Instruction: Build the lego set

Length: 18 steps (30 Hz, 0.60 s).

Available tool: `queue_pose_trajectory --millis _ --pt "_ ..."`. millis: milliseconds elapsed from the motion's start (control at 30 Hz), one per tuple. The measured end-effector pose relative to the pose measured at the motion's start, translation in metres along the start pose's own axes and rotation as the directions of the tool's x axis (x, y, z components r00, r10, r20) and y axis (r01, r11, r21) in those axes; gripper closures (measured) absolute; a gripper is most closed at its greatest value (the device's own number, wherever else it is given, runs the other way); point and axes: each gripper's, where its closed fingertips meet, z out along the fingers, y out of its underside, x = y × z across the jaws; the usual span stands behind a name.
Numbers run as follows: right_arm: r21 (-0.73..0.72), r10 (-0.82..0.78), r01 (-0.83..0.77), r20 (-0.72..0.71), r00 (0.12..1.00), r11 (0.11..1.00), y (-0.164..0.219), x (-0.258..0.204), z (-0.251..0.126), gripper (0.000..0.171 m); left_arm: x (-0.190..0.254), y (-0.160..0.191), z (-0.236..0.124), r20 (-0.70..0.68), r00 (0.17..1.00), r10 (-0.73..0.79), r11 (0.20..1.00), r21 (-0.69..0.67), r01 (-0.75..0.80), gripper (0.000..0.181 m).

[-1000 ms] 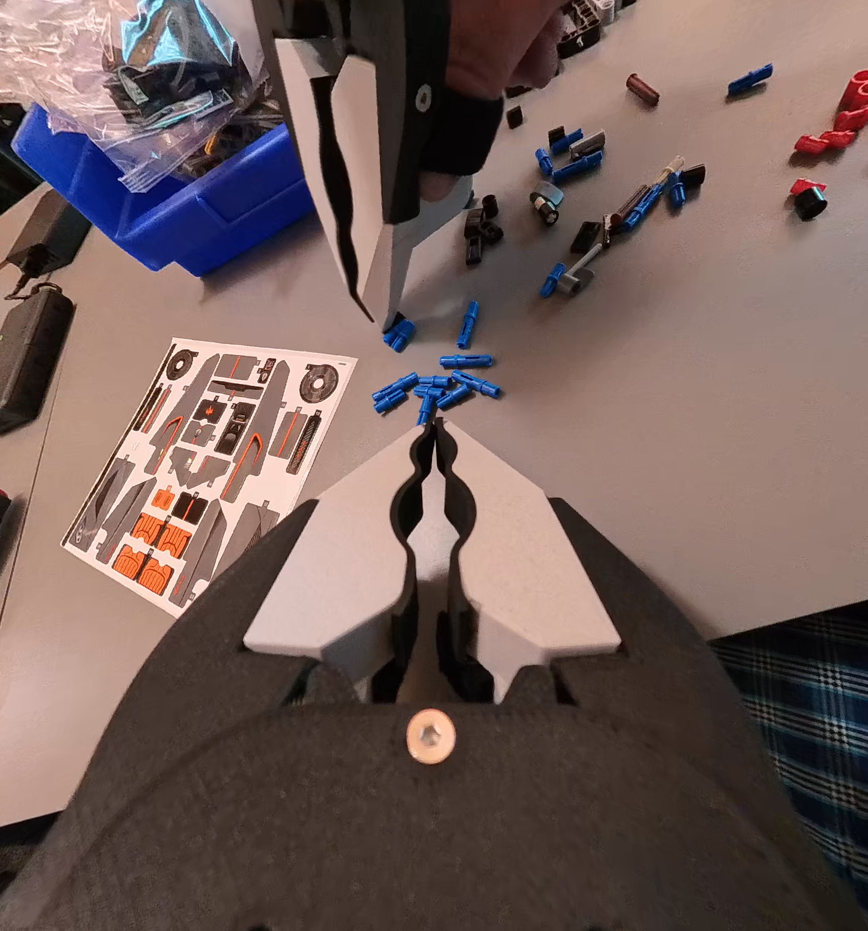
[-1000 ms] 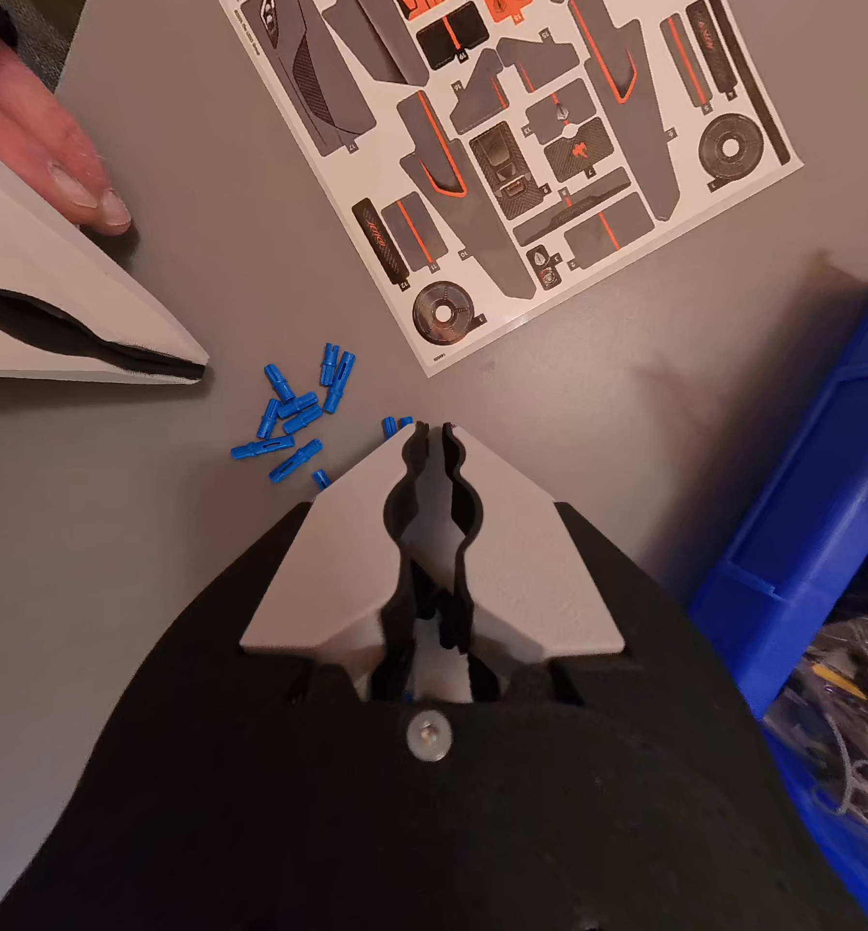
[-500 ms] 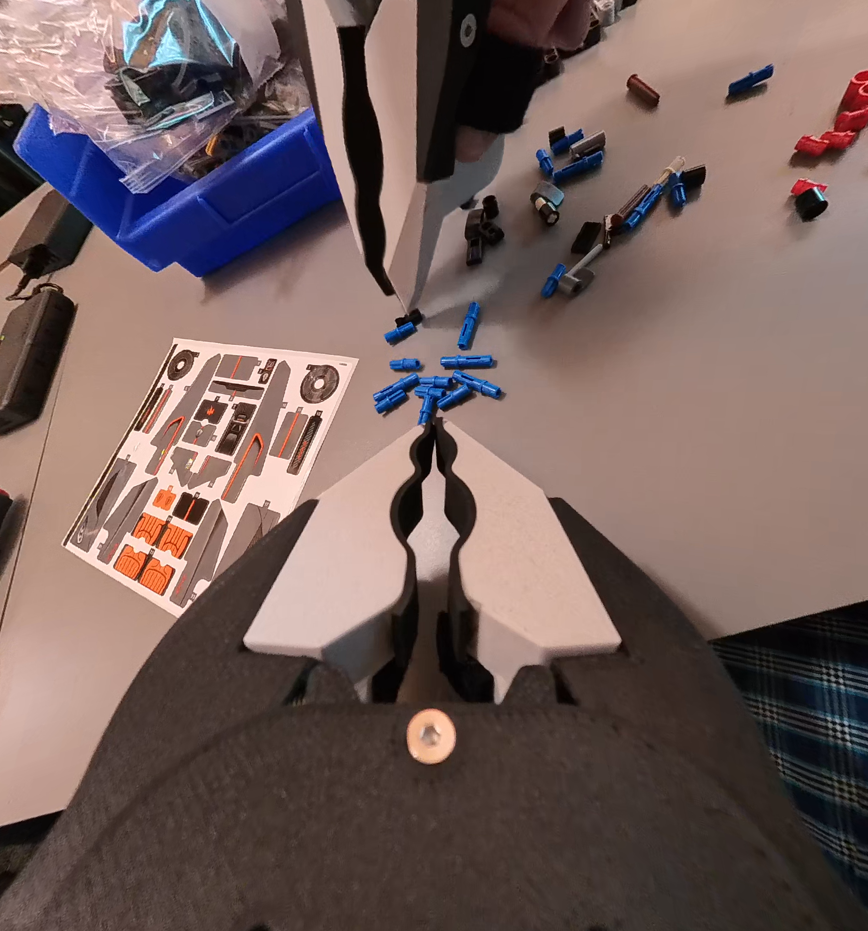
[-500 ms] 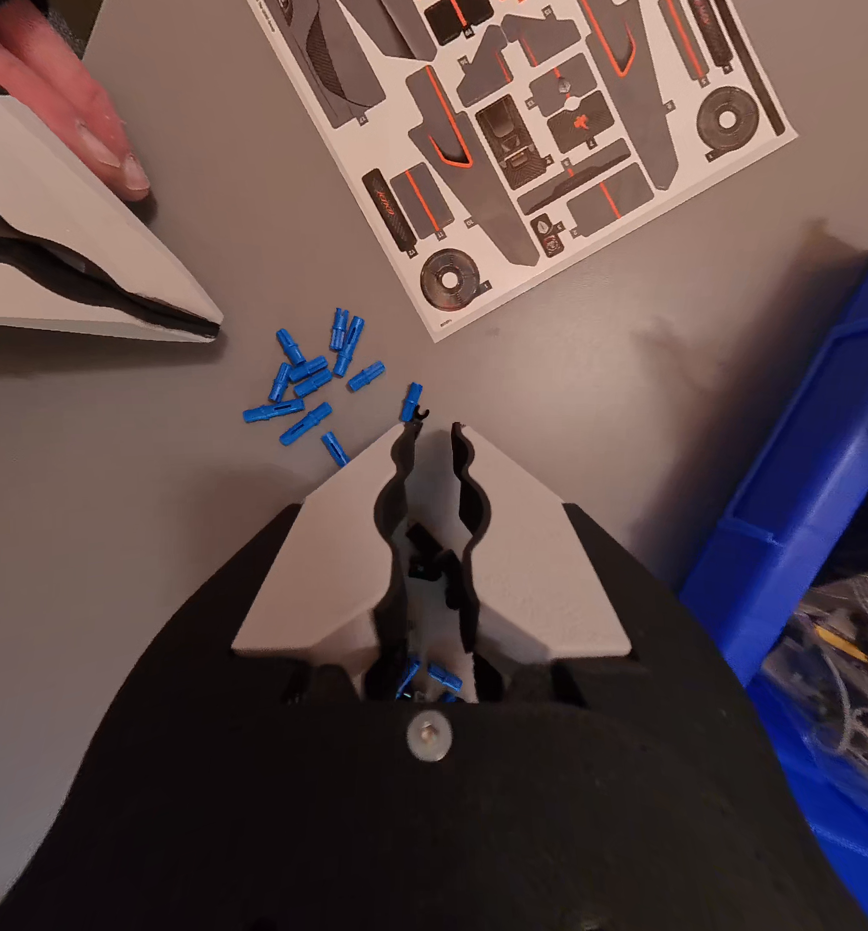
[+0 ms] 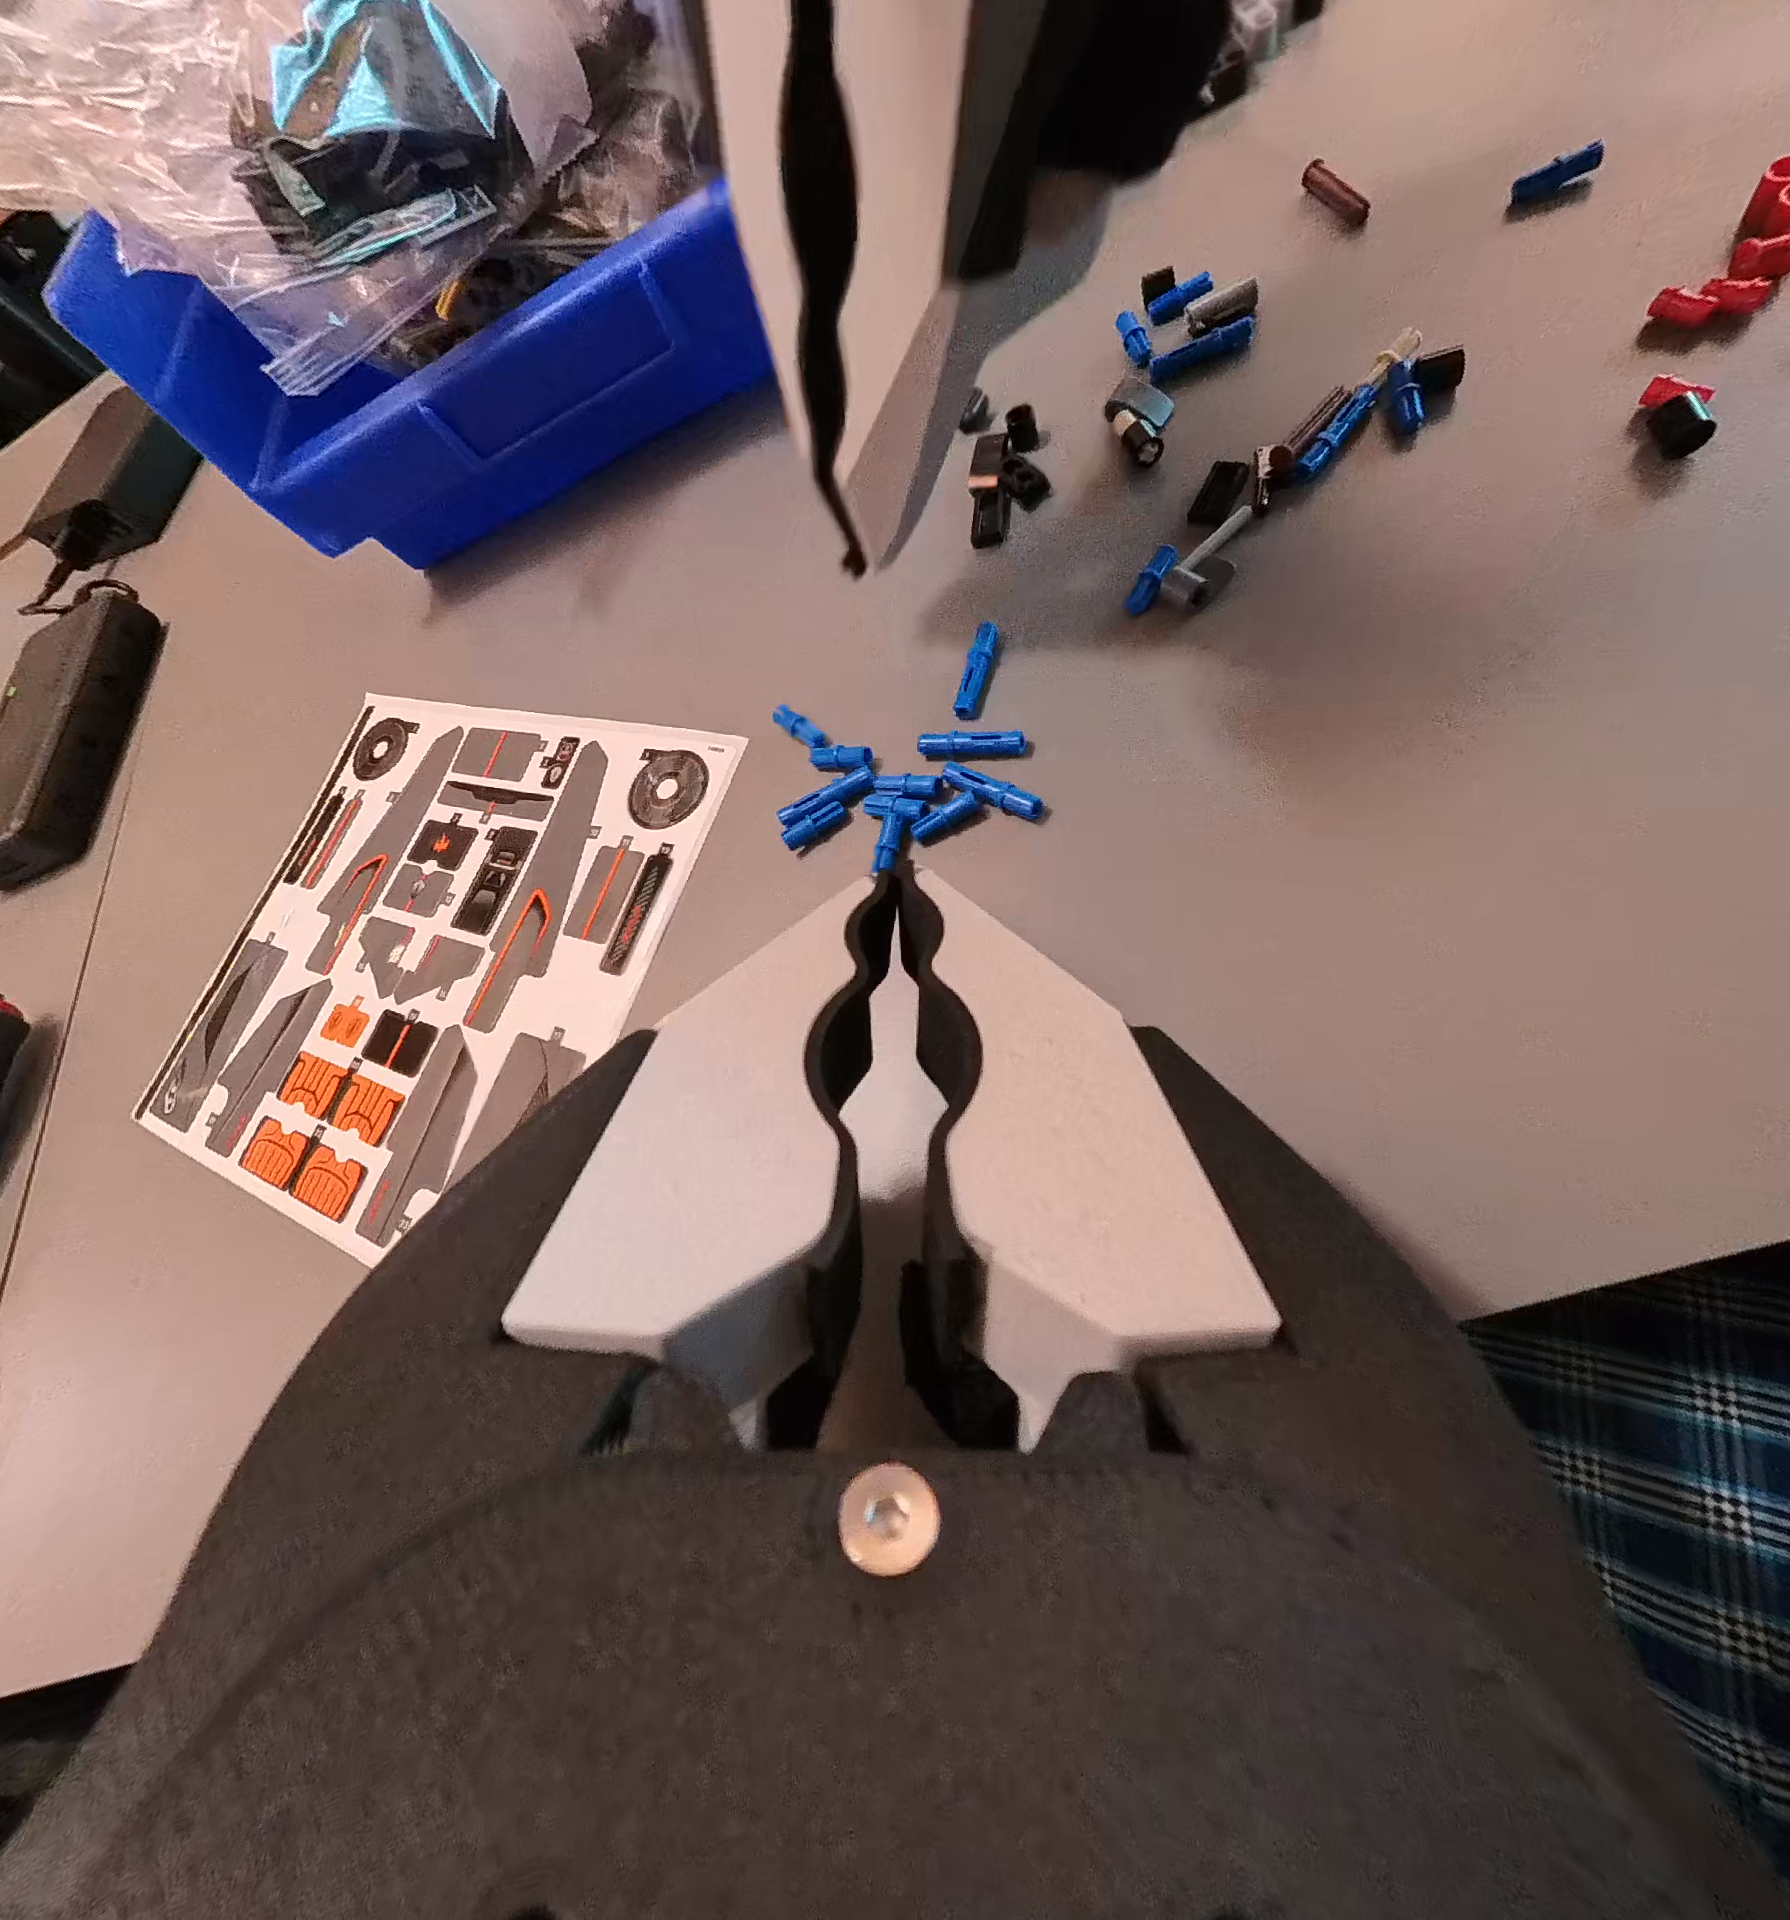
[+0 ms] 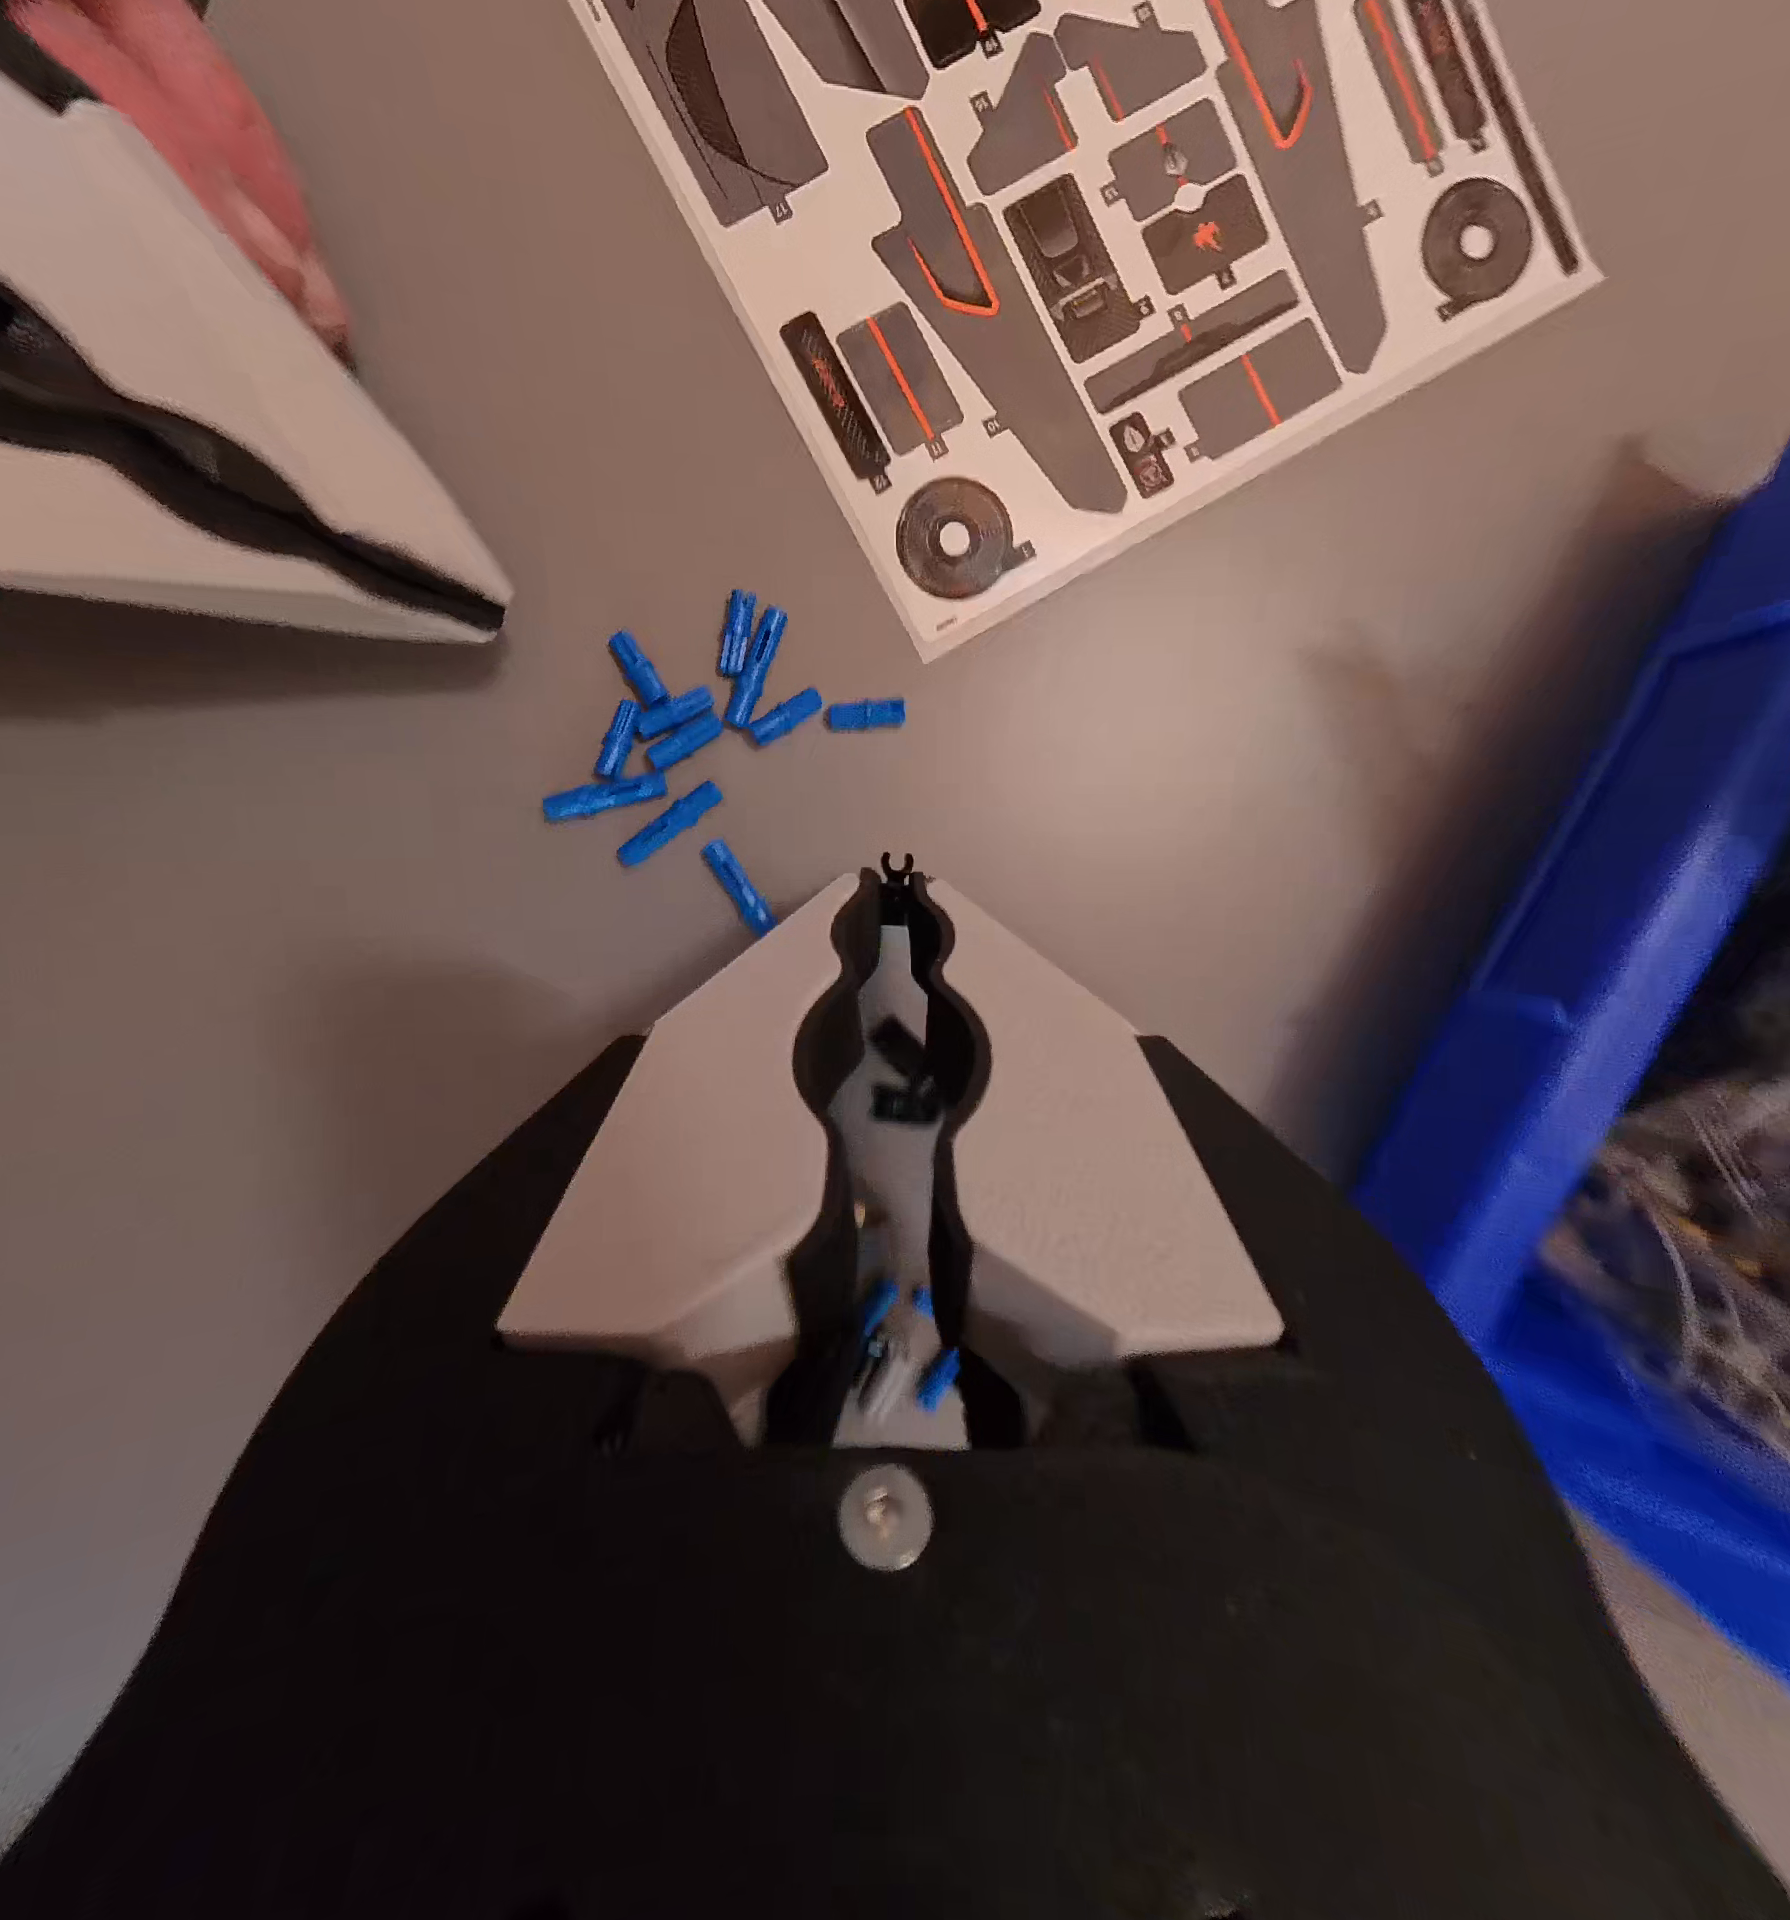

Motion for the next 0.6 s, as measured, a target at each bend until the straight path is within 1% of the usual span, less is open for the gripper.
queue_pose_trajectory --millis 133,200,267,367,467,533,600 --pt "0.014 0.038 -0.037 -0.051 0.998 0.999 0.021 -0.004 -0.047 0.17 -0.001 0.0 0.001 0.0 1.0 -0.01 1.0 0.005 0.01 0.181" --pt "-0.004 0.088 -0.089 -0.097 0.991 0.996 0.049 -0.002 -0.074 0.169 0.0 0.0 0.001 -0.003 1.0 -0.008 1.0 0.002 0.008 0.181" --pt "-0.012 0.175 -0.179 -0.14 0.975 0.984 0.086 0.002 -0.103 0.17 0.001 -0.001 0.0 -0.002 1.0 -0.006 1.0 0.005 0.006 0.181" --pt "-0.011 0.326 -0.337 -0.227 0.918 0.941 0.154 0.009 -0.149 0.17 0.001 -0.003 0.001 0.002 1.0 -0.002 1.0 0.005 0.002 0.181" --pt "-0.015 0.44 -0.473 -0.34 0.831 0.881 0.227 0.012 -0.193 0.17 0.003 -0.003 0.002 0.004 1.0 0.01 1.0 -0.002 -0.01 0.181" --pt "0.008 0.516 -0.556 -0.386 0.765 0.831 0.266 0.012 -0.217 0.17 0.005 -0.004 0.003 0.004 1.0 0.019 1.0 -0.005 -0.019 0.181" --pt "0.005 0.551 -0.61 -0.436 0.712 0.792 0.303 0.011 -0.235 0.17 0.007 -0.005 0.003 0.006 1.0 0.031 0.999 -0.008 -0.031 0.181"
